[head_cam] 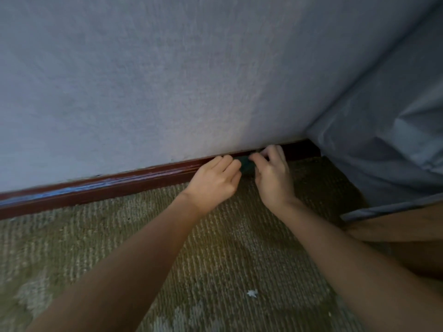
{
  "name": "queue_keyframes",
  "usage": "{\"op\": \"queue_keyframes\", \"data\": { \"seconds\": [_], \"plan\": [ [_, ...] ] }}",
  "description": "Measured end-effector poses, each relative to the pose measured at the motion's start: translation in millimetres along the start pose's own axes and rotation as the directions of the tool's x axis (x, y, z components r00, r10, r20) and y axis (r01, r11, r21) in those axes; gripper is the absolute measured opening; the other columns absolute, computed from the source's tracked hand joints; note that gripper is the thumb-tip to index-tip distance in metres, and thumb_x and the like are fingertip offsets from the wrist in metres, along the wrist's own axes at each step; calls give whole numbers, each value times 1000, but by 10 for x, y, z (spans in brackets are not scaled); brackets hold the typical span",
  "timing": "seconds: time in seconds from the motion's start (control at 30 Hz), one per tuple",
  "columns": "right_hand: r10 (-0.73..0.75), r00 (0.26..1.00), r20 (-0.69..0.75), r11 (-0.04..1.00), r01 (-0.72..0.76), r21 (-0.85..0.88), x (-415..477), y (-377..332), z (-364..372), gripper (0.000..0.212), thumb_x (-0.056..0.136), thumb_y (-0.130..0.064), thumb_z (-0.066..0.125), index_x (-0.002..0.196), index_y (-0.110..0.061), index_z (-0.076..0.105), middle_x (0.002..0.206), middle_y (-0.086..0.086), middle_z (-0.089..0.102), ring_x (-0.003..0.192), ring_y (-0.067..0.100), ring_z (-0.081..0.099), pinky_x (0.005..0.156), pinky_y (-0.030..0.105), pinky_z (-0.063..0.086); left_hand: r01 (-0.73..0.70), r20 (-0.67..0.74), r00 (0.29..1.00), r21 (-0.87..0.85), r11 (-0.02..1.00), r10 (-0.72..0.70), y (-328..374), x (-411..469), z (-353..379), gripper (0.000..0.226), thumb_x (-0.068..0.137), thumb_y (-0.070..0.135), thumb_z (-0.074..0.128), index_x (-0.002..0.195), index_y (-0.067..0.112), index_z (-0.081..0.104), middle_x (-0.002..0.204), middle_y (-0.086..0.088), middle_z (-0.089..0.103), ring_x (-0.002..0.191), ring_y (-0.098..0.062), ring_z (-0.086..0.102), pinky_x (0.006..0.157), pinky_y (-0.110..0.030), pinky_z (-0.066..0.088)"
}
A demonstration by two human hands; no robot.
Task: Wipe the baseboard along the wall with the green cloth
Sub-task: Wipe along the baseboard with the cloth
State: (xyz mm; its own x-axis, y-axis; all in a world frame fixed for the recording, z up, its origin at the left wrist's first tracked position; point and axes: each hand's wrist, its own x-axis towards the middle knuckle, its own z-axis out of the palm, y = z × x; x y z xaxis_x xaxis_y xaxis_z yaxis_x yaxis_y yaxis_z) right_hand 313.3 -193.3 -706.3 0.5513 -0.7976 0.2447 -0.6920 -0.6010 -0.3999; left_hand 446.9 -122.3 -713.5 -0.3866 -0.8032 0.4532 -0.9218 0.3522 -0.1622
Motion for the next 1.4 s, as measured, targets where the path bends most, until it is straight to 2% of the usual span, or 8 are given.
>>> {"op": "queue_keyframes", "data": {
  "seconds": [0.13, 0.33, 0.43, 0.6, 0.8, 1.03, 1.2, 1.4],
  "plan": [
    [-37, 999, -1, 999, 37, 39, -56, -311, 135, 22, 66, 23, 62, 83, 9, 65, 84, 26, 56, 76, 39, 53, 65, 43, 46, 5, 18, 1000, 6, 1000, -5, -143, -275, -113, 20, 85, -3, 53, 72, 0, 69, 70, -11, 61, 60, -24, 56, 55, -32, 45],
    [-123, 992, 37, 992, 122, 26, -38, -296, 102, 35, 51, 27, 65, 79, 8, 67, 74, 23, 55, 68, 36, 57, 49, 39, 51, 54, -2, 999, 28, 998, -54, -119, -323, -145, 25, 85, -3, 49, 71, -1, 69, 66, -11, 59, 58, -24, 56, 53, -33, 43],
    [-190, 979, 80, 982, 191, -7, 4, -267, 15, 34, 53, 25, 68, 82, 6, 68, 74, 22, 54, 69, 35, 57, 44, 41, 50, 75, -9, 997, 19, 997, -75, -93, -300, -123, 22, 83, -3, 50, 70, -1, 68, 65, -11, 58, 57, -25, 55, 53, -33, 41],
    [-134, 988, 79, 991, 136, -17, 20, -26, -72, 35, 59, 25, 64, 88, 5, 68, 79, 23, 55, 73, 38, 56, 51, 45, 51, 93, -44, 995, -2, 996, -93, 21, -78, -28, 23, 83, -1, 50, 68, 1, 68, 65, -9, 58, 58, -23, 55, 53, -32, 42],
    [22, 999, 46, 999, -21, -31, 23, -39, -44, 25, 74, 19, 56, 94, 7, 65, 92, 25, 55, 85, 38, 52, 71, 43, 47, 40, -7, 999, 9, 999, -40, 6, -17, 3, 21, 80, 0, 53, 71, 5, 70, 70, -7, 61, 63, -22, 57, 59, -30, 44],
    [-131, 991, -16, 991, 132, 22, -42, -514, 137, 20, 62, 21, 65, 78, 9, 67, 71, 23, 55, 67, 36, 57, 50, 41, 51, 60, 49, 997, 32, 998, -61, -242, -528, -237, 25, 84, -1, 45, 78, -2, 70, 72, -13, 61, 62, -26, 58, 57, -33, 45],
    [-204, 979, 22, 975, 202, 89, -105, -832, 323, 26, 59, 21, 67, 80, 6, 68, 72, 22, 55, 68, 36, 58, 49, 42, 51, 146, 32, 989, 40, 988, -147, -380, -904, -400, 24, 87, -3, 47, 85, -10, 69, 72, -20, 63, 59, -30, 59, 54, -36, 49],
    [-224, 973, 61, 971, 217, 100, -52, -634, 212, 28, 62, 20, 68, 85, 4, 70, 73, 21, 55, 69, 35, 58, 50, 44, 52, 203, -4, 979, 0, 979, -203, -242, -730, -334, 25, 85, -2, 45, 82, -8, 70, 71, -16, 63, 60, -27, 59, 53, -33, 47]
  ]
}}
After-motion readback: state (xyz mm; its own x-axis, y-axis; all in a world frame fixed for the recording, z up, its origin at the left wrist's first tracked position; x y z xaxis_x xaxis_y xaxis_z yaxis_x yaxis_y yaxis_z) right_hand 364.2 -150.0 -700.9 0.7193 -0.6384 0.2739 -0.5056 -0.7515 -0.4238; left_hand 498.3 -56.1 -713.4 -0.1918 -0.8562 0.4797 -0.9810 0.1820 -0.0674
